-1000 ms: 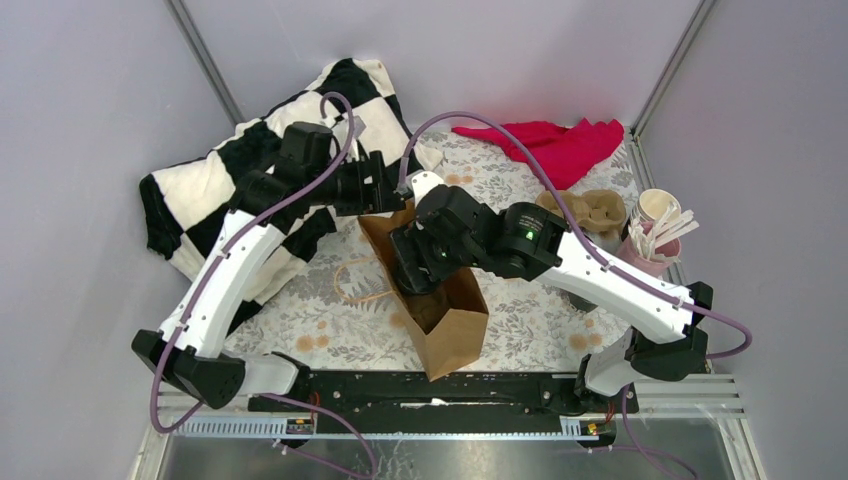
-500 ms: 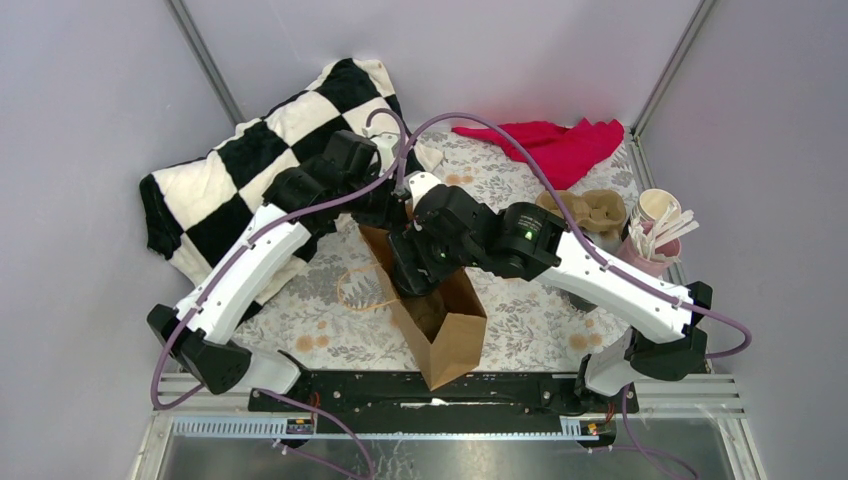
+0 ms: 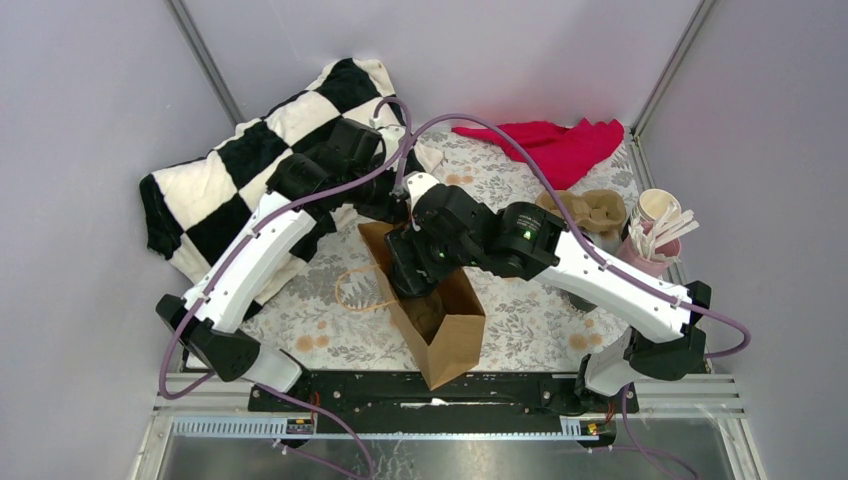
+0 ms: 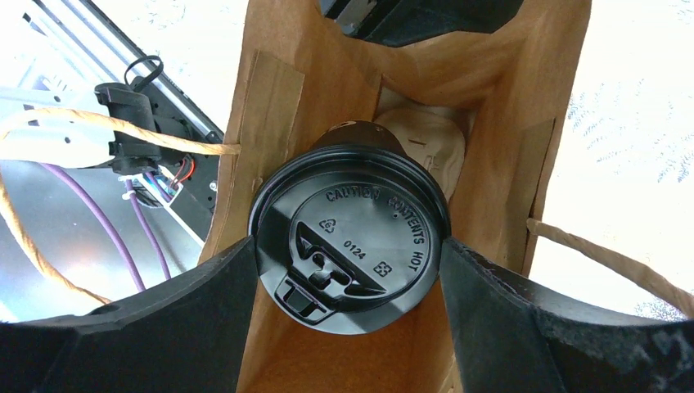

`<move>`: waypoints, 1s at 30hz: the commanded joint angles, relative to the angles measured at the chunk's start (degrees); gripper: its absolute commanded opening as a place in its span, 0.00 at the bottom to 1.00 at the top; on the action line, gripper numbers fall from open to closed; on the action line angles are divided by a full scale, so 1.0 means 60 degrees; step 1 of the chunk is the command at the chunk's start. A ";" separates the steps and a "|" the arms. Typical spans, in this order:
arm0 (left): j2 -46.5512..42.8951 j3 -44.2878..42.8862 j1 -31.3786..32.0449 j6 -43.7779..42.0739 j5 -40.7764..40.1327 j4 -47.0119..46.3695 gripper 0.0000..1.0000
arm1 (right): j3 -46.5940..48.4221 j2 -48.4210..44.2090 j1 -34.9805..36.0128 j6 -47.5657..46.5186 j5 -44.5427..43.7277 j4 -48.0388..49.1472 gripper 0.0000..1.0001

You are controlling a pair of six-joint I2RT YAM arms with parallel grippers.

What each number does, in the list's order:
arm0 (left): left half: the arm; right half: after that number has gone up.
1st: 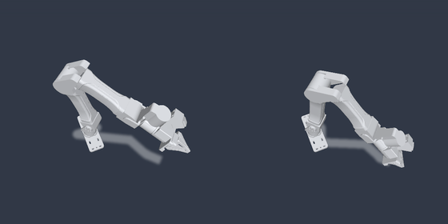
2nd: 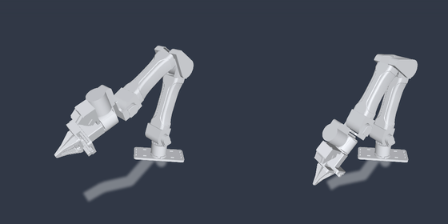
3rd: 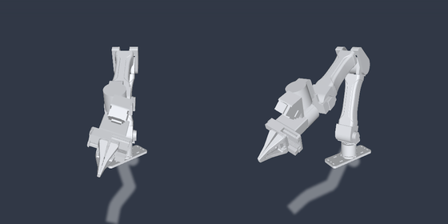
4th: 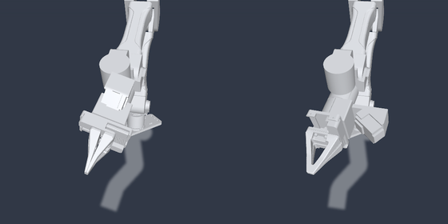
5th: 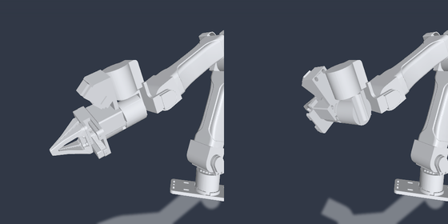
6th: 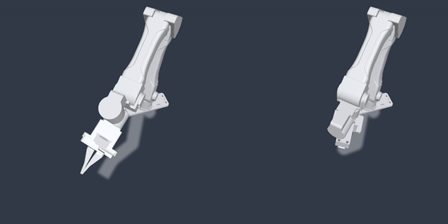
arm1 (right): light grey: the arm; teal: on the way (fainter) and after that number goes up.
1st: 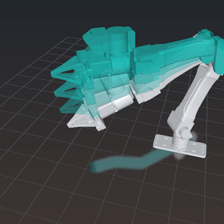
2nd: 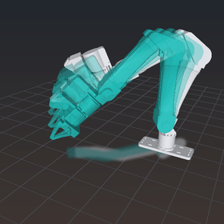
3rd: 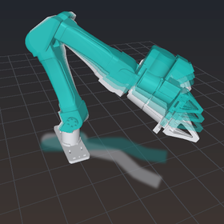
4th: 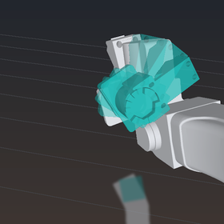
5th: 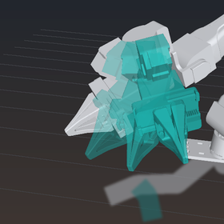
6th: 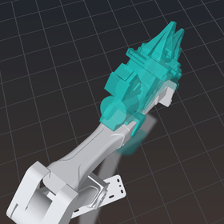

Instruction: Pack the takeout coffee

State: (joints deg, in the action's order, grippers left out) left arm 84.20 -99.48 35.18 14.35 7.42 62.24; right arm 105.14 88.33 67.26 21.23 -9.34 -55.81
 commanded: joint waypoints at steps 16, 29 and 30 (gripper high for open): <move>0.0064 -0.0939 0.0040 0.1412 -0.1847 -0.0233 0.00 | 0.2601 0.1599 0.0079 -0.0846 -0.0651 -0.1682 0.68; -0.0500 -0.0075 0.0031 0.3739 -0.1897 -0.0749 0.00 | 0.3767 0.2186 0.0098 -0.0101 -0.1003 -0.1102 0.65; -0.0591 -0.0018 0.0039 0.3868 -0.1953 -0.0786 0.00 | 0.3790 0.2245 0.0090 -0.0044 -0.1410 -0.1355 0.65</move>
State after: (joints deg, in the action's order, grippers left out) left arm 84.05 -100.99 35.18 32.16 -1.74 60.58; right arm 124.88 101.71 67.31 18.20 -11.07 -65.60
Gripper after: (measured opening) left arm 0.005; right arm 0.820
